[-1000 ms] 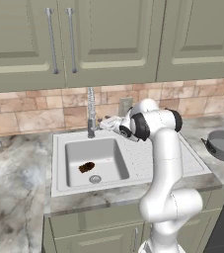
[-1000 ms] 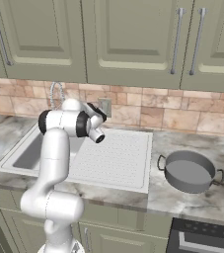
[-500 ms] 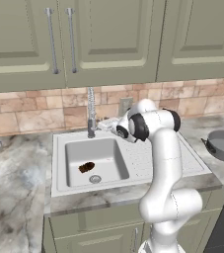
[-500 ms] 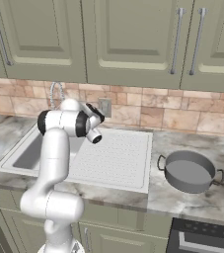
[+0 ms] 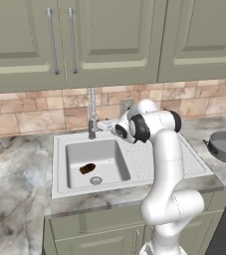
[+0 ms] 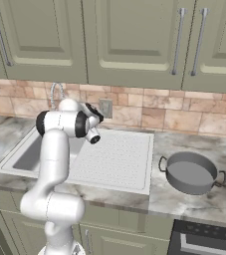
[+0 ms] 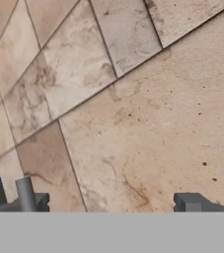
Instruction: Dump the sweet potato from the pot into the sink. Then turn on the water and wash the sweet potato. Then turn off the water and put the sweet potato back in the pot.
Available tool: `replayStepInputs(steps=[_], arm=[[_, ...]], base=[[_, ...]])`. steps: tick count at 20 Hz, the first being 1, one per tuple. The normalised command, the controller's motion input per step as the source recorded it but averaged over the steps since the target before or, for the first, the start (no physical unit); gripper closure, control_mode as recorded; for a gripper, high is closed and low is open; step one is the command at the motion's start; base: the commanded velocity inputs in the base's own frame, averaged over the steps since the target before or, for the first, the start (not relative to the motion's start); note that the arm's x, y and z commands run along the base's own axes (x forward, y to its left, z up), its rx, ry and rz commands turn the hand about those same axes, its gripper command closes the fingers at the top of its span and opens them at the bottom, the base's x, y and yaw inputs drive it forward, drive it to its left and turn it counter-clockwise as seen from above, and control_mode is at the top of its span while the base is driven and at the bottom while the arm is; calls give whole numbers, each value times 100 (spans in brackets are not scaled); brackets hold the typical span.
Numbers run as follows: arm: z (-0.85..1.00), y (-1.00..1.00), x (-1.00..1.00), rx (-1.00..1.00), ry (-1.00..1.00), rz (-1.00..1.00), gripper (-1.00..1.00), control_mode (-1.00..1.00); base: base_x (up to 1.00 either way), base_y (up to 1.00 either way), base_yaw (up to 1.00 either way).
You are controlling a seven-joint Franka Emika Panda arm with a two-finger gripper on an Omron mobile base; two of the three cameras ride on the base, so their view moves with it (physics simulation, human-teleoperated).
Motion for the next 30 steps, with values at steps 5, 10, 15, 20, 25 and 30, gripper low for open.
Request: replayStepInputs(steps=[5,10,15,20,25,30], arm=[[-15,4,24,0,10,-7,-100,-100],[-17,5,28,0,13,-7,100,-100],[-10,0,26,0,8,-8,100,-100],[-4,-17,5,0,1,-9,100,-100],[-8,-34,0,0,0,-11,100,-100],[-11,-47,0,0,0,-11,100,-100]], base=[[0,0,0],[0,0,0],[0,0,0],[0,0,0],[0,0,0],[0,0,0]])
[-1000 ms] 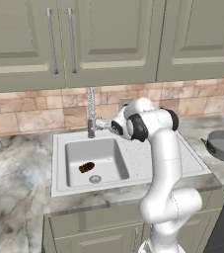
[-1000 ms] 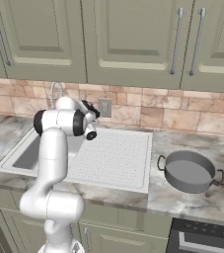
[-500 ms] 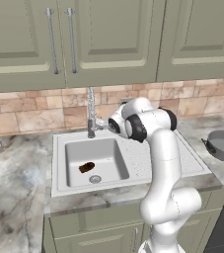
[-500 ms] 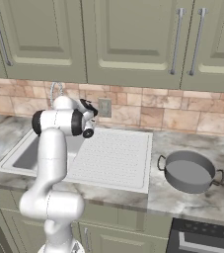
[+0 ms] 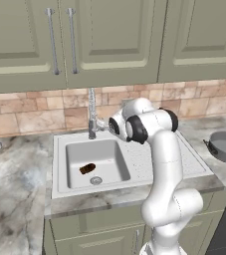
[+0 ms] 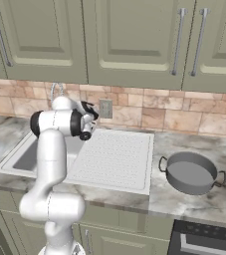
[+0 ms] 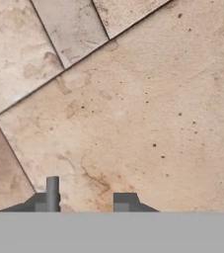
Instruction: Dump the sweet potato from the pot into the sink. Then turn on the water and wash the sweet potato. Then turn off the water and put the sweet potato back in the pot.
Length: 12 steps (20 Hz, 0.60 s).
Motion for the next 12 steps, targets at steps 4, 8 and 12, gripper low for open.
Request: replayStepInputs(steps=[4,8,12], arm=[[-9,-65,0,1,0,-10,100,-100],[-8,-81,0,3,0,-10,100,-100],[-10,-85,0,4,2,-10,100,-100]], base=[[0,0,0],[0,0,0],[0,0,0]])
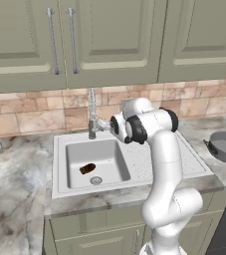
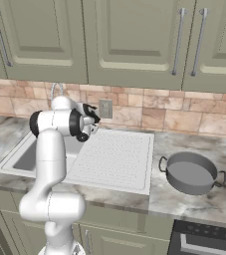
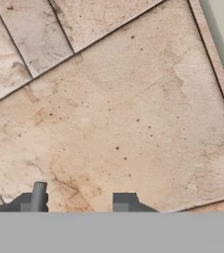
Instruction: Dump the sweet potato from the pot into the sink. Then turn on the water and wash the sweet potato. Then turn off the water and put the sweet potato back in the pot.
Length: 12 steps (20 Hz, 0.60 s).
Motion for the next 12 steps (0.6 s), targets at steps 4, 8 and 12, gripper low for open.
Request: replayStepInputs(steps=[4,8,12], arm=[[-12,-77,0,5,5,-8,100,-100],[-14,-69,0,5,7,-8,100,-100],[-14,-62,0,5,9,-7,100,-100]], base=[[0,0,0],[0,0,0],[0,0,0]])
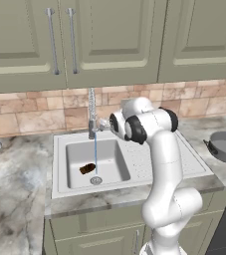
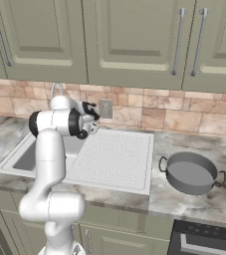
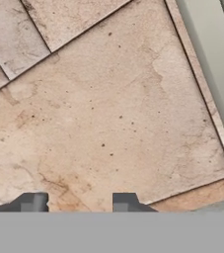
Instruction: Dump the sweet potato from the pot into the sink. Then turn on the water and wash the sweet potato. Then turn off the water and put the sweet potato back in the pot.
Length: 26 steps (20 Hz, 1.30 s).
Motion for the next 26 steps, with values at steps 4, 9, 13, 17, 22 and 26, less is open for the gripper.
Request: replayStepInputs(steps=[4,9,13,17,22,26], arm=[[-5,-33,0,7,10,-4,-100,-100],[4,-25,-4,9,4,-1,-100,-100],[46,-31,-43,13,0,0,-100,-100],[52,-33,-53,13,0,0,-100,-100],[40,-43,-48,11,0,0,-100,-100],[43,-41,-49,11,0,0,-100,-100]], base=[[0,0,0],[0,0,0],[0,0,0],[0,0,0],[0,0,0],[0,0,0]])
